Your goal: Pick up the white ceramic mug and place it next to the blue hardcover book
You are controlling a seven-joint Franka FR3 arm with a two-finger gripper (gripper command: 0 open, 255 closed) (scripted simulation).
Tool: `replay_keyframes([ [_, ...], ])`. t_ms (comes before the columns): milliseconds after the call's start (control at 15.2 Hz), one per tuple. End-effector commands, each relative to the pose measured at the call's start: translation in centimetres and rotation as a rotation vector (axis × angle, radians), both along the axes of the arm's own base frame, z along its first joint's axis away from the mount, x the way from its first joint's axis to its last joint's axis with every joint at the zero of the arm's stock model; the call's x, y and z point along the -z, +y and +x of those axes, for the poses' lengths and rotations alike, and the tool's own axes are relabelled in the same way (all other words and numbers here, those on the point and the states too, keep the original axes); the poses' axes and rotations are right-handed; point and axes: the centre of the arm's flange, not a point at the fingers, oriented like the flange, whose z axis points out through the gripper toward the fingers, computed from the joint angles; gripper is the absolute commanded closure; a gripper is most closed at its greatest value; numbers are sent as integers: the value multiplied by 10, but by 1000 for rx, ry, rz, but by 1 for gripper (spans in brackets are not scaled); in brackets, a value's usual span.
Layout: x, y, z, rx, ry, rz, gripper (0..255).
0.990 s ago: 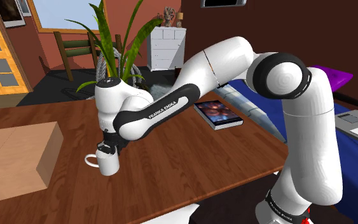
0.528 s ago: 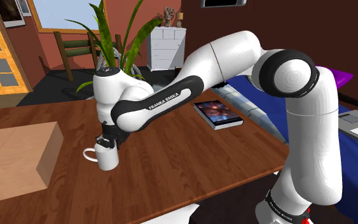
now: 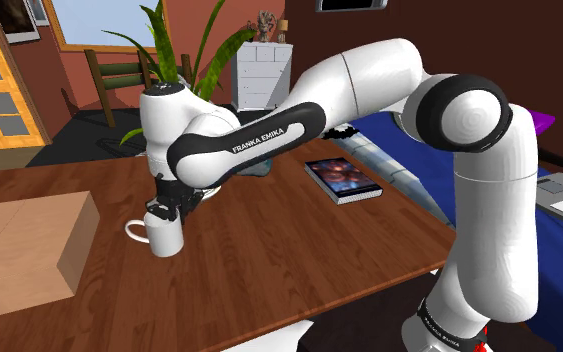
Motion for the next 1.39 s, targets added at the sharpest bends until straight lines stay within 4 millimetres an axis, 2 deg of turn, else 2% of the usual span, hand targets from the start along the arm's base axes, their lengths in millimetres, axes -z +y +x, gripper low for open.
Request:
replay_keyframes([
  [0, -11, -1, 1, 0, 0, 0, 255],
  [1122, -101, -1, 1, 0, 0, 0, 255],
  [1188, -102, -1, 1, 0, 0, 0, 255],
  [1320, -102, -24, -11, 0, 0, 0, 255],
])
